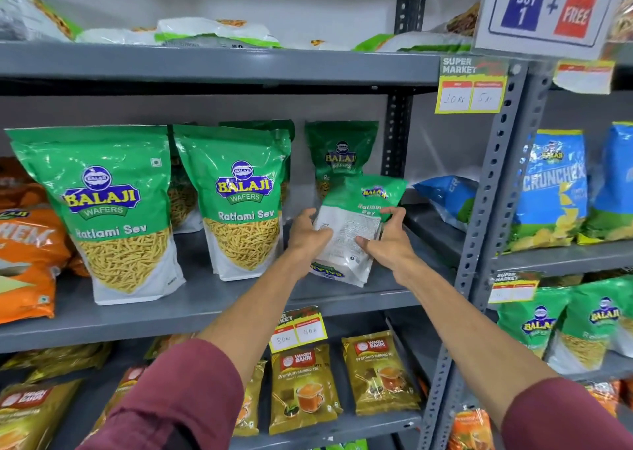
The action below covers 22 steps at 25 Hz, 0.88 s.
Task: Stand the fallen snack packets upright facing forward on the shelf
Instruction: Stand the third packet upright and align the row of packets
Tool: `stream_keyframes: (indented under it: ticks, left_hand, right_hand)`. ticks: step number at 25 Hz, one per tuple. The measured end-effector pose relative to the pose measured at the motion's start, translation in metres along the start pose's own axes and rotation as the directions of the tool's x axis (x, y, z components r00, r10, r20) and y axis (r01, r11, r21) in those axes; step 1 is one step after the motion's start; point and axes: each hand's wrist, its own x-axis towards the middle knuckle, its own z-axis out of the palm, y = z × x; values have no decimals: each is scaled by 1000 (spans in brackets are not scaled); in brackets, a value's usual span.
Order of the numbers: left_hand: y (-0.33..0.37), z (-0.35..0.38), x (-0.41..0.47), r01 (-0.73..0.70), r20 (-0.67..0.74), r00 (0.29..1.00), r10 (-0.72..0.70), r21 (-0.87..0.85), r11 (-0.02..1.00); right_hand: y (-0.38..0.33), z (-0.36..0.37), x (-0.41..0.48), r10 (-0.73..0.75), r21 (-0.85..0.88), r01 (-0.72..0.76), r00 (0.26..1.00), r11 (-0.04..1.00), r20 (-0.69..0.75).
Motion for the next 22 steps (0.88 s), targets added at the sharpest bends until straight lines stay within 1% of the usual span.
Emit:
stream_keyframes:
  ticks: [3, 5, 7, 10, 13, 17, 18, 20, 22]
  left_hand:
    - [-11, 4, 2, -133, -98, 987, 128, -50, 990]
    - [-18, 9, 6, -125, -128, 985, 120, -39, 991]
    - [-23, 16, 11, -98, -161, 982, 96, -8, 995]
    - [-27, 26, 17, -125, -170, 977, 130, 40, 991]
    - [-29, 30, 19, -157, -177, 971, 162, 44, 987]
    - [-30, 31, 16, -178, -164, 970, 182, 38, 983]
    - [-30, 30, 16, -184, -165, 968, 190, 49, 982]
    - [-27, 28, 18, -180, -195, 962, 192, 76, 981]
    - [-22, 26, 21, -187, -270, 942, 199, 71, 980]
  right_hand:
    - [-2, 0, 9, -194, -70, 191, 981, 979, -31]
    - [-1, 1, 15, -280, -96, 277, 960, 956, -19]
    - [5, 3, 21, -316, -98, 313, 949, 945, -17]
    - [13, 9, 28, -271, -60, 268, 961, 962, -53]
    - [17, 15, 31, -224, -44, 222, 972, 974, -72]
    - [16, 11, 30, -160, -32, 160, 987, 987, -17]
    - [13, 9, 26, -165, -40, 164, 986, 986, -26]
    - [9, 11, 15, -212, -69, 206, 972, 976, -100]
    - [8, 19, -1, -280, -109, 266, 947, 958, -157]
